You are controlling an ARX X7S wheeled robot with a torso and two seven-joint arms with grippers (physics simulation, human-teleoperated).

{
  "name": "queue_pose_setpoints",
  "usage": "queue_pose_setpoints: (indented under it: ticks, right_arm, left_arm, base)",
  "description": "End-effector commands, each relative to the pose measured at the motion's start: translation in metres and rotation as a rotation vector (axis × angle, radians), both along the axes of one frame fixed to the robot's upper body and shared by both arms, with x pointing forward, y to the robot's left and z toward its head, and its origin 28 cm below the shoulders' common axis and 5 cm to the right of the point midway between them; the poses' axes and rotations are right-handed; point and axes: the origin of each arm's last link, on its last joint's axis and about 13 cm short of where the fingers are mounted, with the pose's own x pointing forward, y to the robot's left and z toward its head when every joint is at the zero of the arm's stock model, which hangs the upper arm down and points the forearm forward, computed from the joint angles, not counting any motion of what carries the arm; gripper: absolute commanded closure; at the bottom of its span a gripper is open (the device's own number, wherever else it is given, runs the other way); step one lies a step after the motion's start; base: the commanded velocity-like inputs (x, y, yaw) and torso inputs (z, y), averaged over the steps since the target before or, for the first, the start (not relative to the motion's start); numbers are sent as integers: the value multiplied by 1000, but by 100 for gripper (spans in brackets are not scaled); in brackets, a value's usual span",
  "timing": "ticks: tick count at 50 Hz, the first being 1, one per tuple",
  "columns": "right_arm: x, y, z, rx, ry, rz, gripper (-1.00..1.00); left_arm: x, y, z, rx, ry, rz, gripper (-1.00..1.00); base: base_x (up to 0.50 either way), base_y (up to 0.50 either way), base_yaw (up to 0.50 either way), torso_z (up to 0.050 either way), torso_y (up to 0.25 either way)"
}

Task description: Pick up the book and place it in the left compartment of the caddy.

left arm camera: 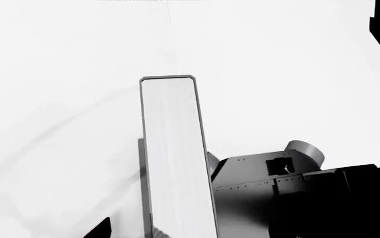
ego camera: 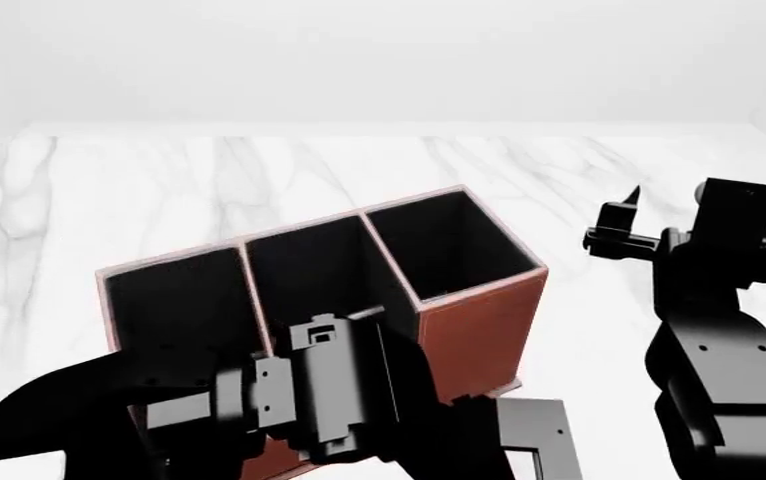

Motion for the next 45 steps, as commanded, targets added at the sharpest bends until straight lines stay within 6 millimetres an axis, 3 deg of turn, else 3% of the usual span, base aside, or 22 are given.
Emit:
queue_pose_setpoints:
  ticks: [1,21,22,38,45]
  right_arm:
    - [0,-2,-3,3,5,-5,-100]
    - [-1,-2,-6,7,9,-4,-100]
    - [-1,-2,-6,6,9,-4,-100]
    - [0,0,-5,9,7,0,-100]
    - [0,0,-1,9,-1,1,-100]
  left_arm:
    - [2,-3,-8,-11,29,-15,-100]
    - [1,-3,-25,-10,79,-13,-100]
    - [0,-3,-25,-12,78,-12,100]
    - [-9,5,-10,37,61,5,100]
    - [-26,23,26,64,9,75,100]
  base:
    - [0,0,0,0,0]
    - [0,0,0,0,0]
    - [0,0,0,0,0]
    - [0,0,0,0,0]
    - [0,0,0,0,0]
